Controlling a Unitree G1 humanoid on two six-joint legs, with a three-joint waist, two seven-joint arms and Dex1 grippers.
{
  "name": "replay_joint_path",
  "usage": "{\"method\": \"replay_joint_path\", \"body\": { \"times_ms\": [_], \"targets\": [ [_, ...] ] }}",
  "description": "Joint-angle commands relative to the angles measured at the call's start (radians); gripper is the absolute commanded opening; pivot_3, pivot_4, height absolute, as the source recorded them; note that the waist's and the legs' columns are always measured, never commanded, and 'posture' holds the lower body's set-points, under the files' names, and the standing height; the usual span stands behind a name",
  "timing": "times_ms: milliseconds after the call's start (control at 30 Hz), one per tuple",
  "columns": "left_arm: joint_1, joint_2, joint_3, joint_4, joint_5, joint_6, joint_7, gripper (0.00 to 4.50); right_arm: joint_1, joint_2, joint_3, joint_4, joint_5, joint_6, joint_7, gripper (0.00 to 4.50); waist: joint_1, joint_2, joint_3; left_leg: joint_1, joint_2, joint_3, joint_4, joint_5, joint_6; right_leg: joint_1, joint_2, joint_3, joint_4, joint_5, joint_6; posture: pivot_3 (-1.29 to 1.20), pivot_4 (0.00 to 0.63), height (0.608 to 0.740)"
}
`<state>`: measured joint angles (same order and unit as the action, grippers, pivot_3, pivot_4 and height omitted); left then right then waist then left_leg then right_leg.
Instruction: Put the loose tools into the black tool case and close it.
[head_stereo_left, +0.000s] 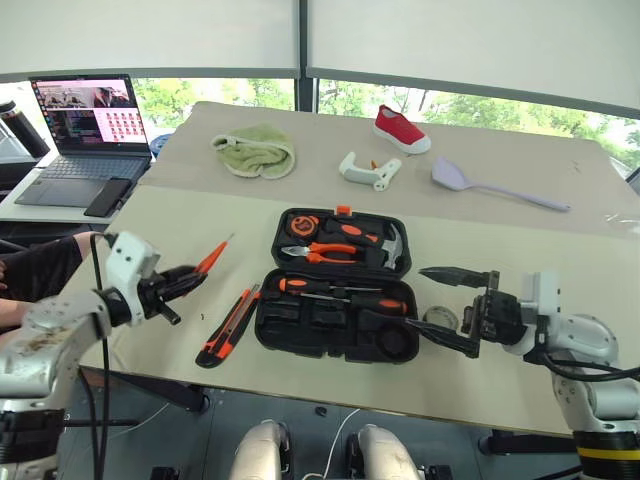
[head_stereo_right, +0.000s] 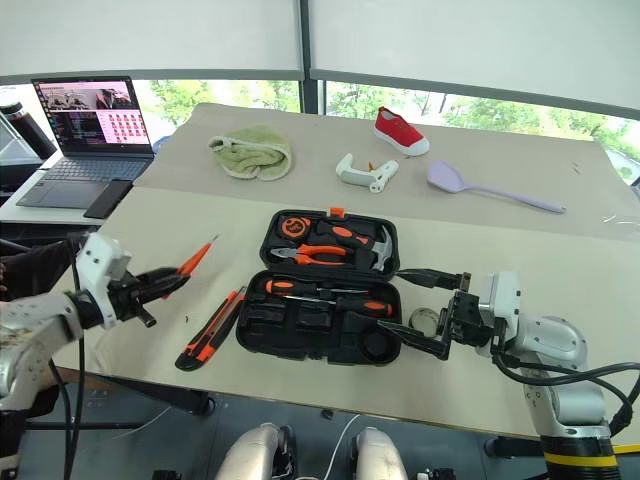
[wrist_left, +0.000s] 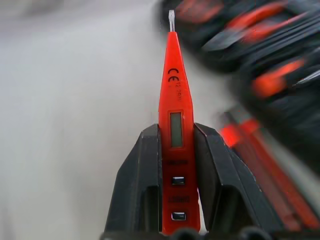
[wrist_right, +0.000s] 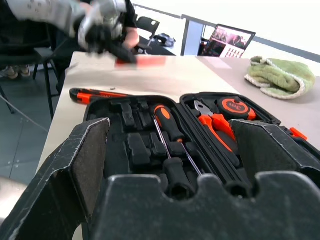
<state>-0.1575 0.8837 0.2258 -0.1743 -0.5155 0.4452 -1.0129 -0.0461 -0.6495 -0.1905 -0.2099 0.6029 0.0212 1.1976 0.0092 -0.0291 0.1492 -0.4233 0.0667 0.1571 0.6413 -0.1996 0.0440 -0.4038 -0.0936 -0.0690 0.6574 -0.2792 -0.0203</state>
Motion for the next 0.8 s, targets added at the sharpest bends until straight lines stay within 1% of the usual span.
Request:
{"method": "replay_joint_path", "body": {
  "times_ms": [33,100,167,267,333,400,500,633,733,800],
  "targets": [
    [-0.074,0.035,-0.123,-0.055,-0.004,-0.052,-0.187,0.44,0.034,-0.03,-0.054,-0.049,0.028,0.008,0.003,4.5,0.003,0.001,0.0,0.0,0.0,0.001,0.0,0.0,0.001,0.0,0.0,0.0,0.0,0.0,0.0,0.0,0.15,0.736],
    [-0.171,0.024,-0.241,-0.072,0.056,-0.032,-0.204,0.44,0.05,-0.041,-0.065,-0.055,0.028,0.012,0.0,4.5,0.008,0.0,0.0,0.0,0.0,0.001,0.001,0.0,0.002,0.0,0.002,0.0,0.0,0.0,0.001,0.0,0.15,0.736],
    [-0.264,-0.002,-0.365,-0.062,0.168,-0.034,-0.18,0.44,0.064,-0.047,-0.069,-0.07,0.033,0.018,-0.007,4.5,0.008,0.0,0.0,-0.001,-0.001,0.001,0.002,0.002,0.006,0.001,0.005,-0.001,0.0,0.0,0.002,0.0,0.15,0.736],
    [-0.354,-0.049,-0.48,-0.033,0.259,0.008,-0.148,0.44,0.085,-0.051,-0.076,-0.101,0.041,0.032,-0.022,4.5,0.001,0.0,0.0,0.0,-0.002,0.002,0.002,0.003,0.01,0.001,0.009,0.0,0.001,0.0,0.004,0.0,0.15,0.736],
    [-0.381,-0.053,-0.541,-0.012,0.294,0.011,-0.188,0.44,0.099,-0.053,-0.083,-0.118,0.043,0.041,-0.031,4.5,-0.002,0.0,0.0,0.0,-0.001,0.004,0.002,0.003,0.01,0.0,0.011,0.002,0.001,0.0,0.004,0.0,0.15,0.736],
    [-0.392,-0.055,-0.579,0.015,0.327,-0.014,-0.211,0.44,0.111,-0.053,-0.091,-0.133,0.043,0.048,-0.039,4.5,-0.006,0.0,0.0,0.0,0.0,0.004,0.003,0.004,0.01,0.0,0.014,0.003,0.001,-0.001,0.004,0.0,0.15,0.736],
    [-0.408,-0.072,-0.614,0.056,0.385,-0.052,-0.203,0.44,0.129,-0.055,-0.106,-0.154,0.045,0.06,-0.05,4.5,-0.005,0.0,0.0,0.001,0.002,0.004,0.003,0.004,0.009,-0.001,0.015,0.003,0.002,-0.001,0.003,0.0,0.15,0.736],
    [-0.423,-0.09,-0.635,0.08,0.429,-0.065,-0.206,0.44,0.153,-0.059,-0.121,-0.176,0.048,0.069,-0.065,4.5,0.002,0.0,0.0,0.001,0.001,0.003,0.004,0.004,0.01,0.0,0.014,0.003,0.004,-0.002,0.004,0.0,0.15,0.736],
    [-0.438,-0.127,-0.636,0.112,0.463,-0.08,-0.17,0.44,0.165,-0.057,-0.127,-0.192,0.05,0.076,-0.076,4.5,0.003,0.0,0.0,0.001,0.001,0.003,0.005,0.003,0.01,0.0,0.014,0.004,0.004,-0.002,0.004,0.0,0.15,0.736],
    [-0.445,-0.142,-0.644,0.126,0.465,-0.104,-0.192,0.44,0.175,-0.054,-0.126,-0.204,0.051,0.081,-0.084,4.5,0.003,0.0,0.0,0.001,0.001,0.003,0.005,0.003,0.01,0.0,0.014,0.004,0.004,-0.002,0.004,0.0,0.15,0.736]
  ]
}}
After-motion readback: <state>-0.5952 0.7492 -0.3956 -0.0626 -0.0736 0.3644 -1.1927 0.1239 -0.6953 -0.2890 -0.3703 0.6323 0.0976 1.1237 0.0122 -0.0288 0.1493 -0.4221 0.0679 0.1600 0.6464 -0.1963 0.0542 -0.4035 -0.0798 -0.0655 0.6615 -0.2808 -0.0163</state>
